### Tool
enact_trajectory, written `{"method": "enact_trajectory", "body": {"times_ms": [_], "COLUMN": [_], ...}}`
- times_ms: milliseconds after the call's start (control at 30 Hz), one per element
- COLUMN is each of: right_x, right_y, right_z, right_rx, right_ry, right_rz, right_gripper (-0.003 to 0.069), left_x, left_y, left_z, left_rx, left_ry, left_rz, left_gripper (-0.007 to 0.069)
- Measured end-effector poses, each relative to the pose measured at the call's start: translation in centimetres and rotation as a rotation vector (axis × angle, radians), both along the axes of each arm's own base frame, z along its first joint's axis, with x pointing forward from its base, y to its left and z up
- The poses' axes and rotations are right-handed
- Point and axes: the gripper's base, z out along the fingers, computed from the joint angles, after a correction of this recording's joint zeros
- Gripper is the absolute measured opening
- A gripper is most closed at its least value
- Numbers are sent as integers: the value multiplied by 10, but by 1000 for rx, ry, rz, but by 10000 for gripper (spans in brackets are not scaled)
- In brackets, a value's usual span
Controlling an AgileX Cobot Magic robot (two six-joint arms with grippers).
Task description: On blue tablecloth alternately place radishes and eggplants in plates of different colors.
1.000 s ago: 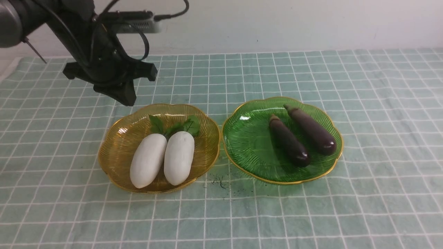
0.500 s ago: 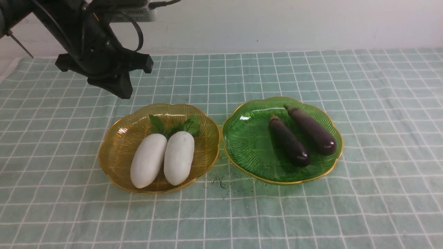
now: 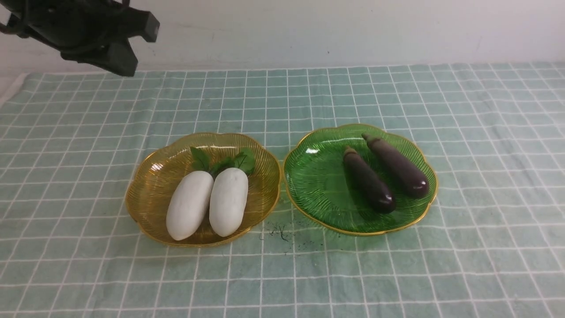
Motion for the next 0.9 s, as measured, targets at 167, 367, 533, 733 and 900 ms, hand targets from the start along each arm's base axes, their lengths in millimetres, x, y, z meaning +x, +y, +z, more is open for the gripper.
{"method": "enact_trajectory", "body": {"times_ms": [167, 367, 533, 733, 900], "right_x": [0, 0, 0, 0, 0], "right_y": [0, 0, 0, 0, 0], "right_z": [0, 0, 0, 0, 0], "right_rx": [0, 0, 0, 0, 0], "right_ry": [1, 1, 0, 1, 1], "right_rz": [-1, -1, -1, -1, -1], "right_gripper": [-8, -8, -8, -8, -8], "left_x": [-51, -110, -163, -222, -240], "left_y": [12, 24, 33, 40, 39], "left_z": [12, -12, -45, -113, -161], "left_rx": [24, 51, 48, -5, -98], "left_ry": [-64, -50, -38, -152, -340], "left_rz": [15, 26, 34, 35, 30], "left_gripper": [-8, -8, -8, -8, -8]}}
